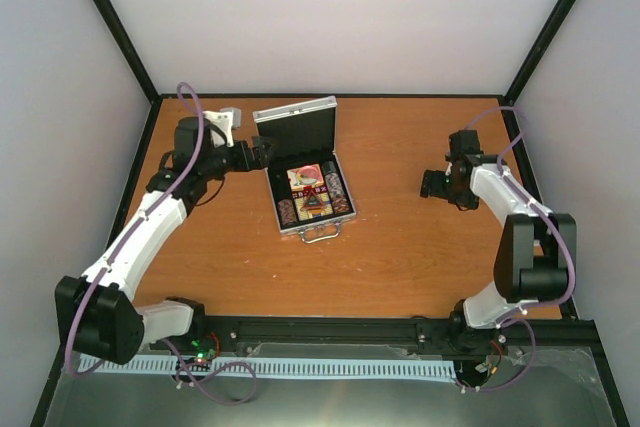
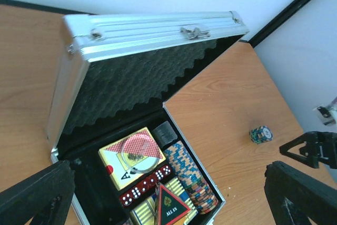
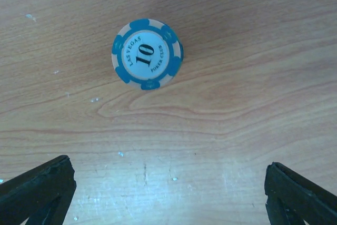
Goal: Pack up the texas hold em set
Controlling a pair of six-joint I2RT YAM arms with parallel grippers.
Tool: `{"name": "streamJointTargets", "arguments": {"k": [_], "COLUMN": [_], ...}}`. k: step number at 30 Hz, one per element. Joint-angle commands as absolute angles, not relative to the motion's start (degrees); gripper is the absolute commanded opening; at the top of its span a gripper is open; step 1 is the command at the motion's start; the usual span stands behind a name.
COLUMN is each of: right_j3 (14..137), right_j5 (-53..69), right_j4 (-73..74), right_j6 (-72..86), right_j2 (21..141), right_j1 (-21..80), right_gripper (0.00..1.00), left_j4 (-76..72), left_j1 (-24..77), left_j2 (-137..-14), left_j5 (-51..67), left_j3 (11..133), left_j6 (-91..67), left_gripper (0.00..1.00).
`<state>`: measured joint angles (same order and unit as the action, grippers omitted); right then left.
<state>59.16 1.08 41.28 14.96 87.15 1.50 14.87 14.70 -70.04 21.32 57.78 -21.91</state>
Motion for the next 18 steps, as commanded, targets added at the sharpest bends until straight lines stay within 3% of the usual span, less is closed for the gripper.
{"name": "streamJointTargets", "arguments": {"k": [1,7,18], "right_j3": [64.0,69.1,73.3], "right_j5": [1.6,2.2,2.3], "right_j4": [41.2,41.4,41.4], "right_j6": [11.3,7.8,6.0], "right_j2": [91.5,98.7,106.0], "right_j1": [0.8,0.7,0.7], "right_gripper": [0.97,0.95,0.7], "left_j4": [14.3,16.9,16.8], "left_j1": [12.0,11.4,11.4], "left_j2": [-67.7,-66.1,-65.3], "left_j5": [26.6,26.1,26.5], "left_j3": [56.8,56.9,55.8], "left_j6": [-26.5,-24.3,-25.4], "left_gripper": [1.0,1.0,1.0]}}
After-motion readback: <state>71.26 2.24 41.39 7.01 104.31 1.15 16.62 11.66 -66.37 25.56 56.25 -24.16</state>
